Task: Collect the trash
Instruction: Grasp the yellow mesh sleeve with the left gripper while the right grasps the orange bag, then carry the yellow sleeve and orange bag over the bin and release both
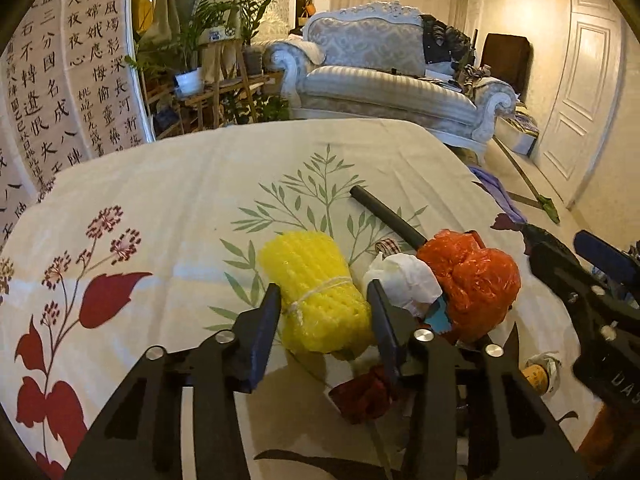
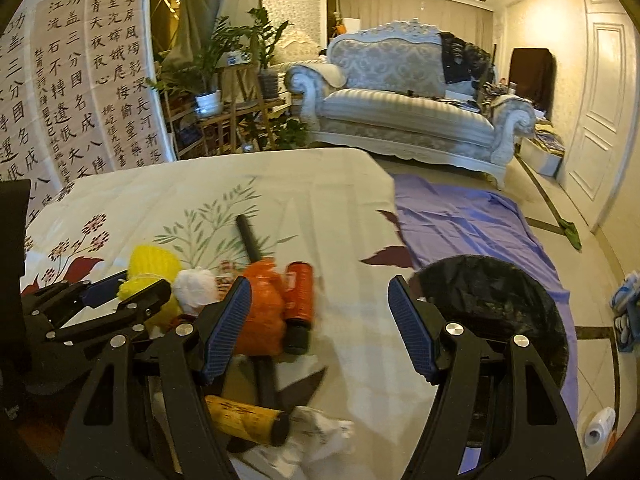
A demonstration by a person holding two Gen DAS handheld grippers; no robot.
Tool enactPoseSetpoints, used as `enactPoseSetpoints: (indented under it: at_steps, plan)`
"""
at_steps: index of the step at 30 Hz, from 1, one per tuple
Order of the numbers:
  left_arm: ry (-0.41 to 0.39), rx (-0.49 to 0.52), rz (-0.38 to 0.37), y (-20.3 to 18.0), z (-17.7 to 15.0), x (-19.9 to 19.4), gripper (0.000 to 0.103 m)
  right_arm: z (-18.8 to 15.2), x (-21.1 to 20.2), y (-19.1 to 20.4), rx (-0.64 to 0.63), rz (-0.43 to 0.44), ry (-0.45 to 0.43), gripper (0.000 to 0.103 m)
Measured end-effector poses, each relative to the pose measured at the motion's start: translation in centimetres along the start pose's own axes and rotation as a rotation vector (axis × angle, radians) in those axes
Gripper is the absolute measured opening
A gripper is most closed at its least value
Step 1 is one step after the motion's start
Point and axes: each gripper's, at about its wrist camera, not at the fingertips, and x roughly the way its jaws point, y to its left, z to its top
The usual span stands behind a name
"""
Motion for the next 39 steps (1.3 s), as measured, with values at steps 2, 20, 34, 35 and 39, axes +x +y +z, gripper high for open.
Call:
enactPoseSetpoints:
  at_steps: [2,20,34,35,39]
  plan:
    - [-0.012,0.002,0.012,0.3,0.0,-0.3,0.041,-0.1,0.2,0.7,-0.013,0.013,0.006,0.069]
    - [-0.028,-0.039,0.054,3.5,-1.0,-1.9,0.040,-0.9,2.5,3.3,-0.067,0.099,0.100,0.028]
    - [-0.103,0.016,-0.014,-0.6,-0.4,-4.7,0.040,-0.5,-1.5,-1.4,0.009,0.027,0.014,0.028]
    - [-0.106,0.020,-0.017,-0.9,-0.3,-4.8,0.040,-0.6,-1.7,-1.9,0.014,0.015,0.009,0.028]
    - [-0.124,0.042,-0.040,-2.7,-0.3,-5.4,0.040,-1.1,-2.8,-3.8,0.038,-0.019,-0.008,0.028]
